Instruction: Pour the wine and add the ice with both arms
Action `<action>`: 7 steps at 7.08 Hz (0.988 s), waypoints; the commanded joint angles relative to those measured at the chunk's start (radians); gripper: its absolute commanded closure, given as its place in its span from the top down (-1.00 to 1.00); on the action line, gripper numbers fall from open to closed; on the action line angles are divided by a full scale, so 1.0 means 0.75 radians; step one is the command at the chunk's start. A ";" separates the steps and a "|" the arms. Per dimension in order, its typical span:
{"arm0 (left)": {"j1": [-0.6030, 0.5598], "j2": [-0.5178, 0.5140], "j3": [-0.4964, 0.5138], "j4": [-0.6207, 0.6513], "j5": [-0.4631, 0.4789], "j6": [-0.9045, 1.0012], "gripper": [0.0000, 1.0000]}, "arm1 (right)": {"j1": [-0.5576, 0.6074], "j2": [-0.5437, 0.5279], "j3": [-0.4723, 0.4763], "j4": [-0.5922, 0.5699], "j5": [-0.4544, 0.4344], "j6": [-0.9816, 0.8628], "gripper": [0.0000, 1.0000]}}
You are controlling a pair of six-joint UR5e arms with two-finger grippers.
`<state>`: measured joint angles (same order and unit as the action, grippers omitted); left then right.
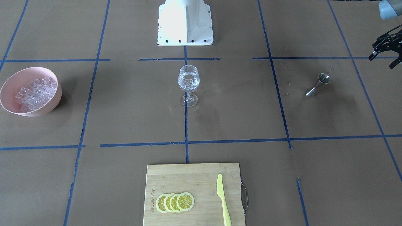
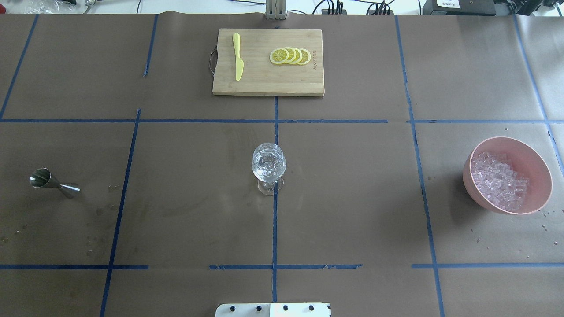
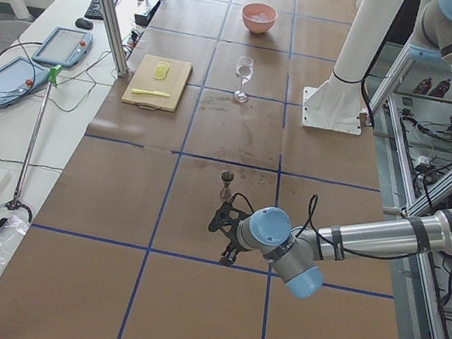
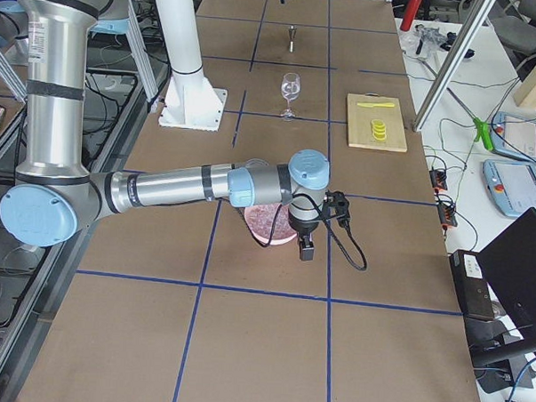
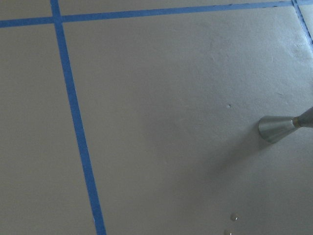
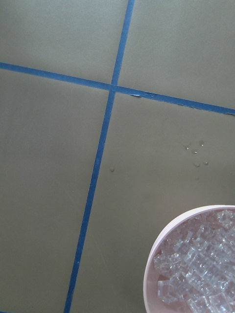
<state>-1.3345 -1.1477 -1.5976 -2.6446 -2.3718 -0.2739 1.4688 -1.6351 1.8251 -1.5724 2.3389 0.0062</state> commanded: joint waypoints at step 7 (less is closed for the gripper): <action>-0.108 -0.071 -0.484 0.775 -0.167 0.083 1.00 | -0.005 -0.004 0.004 -0.016 -0.004 -0.037 1.00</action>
<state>-1.3925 -1.1771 -1.9126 -2.1263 -2.4958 -0.2161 1.4655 -1.6334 1.8173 -1.5750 2.3307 -0.0145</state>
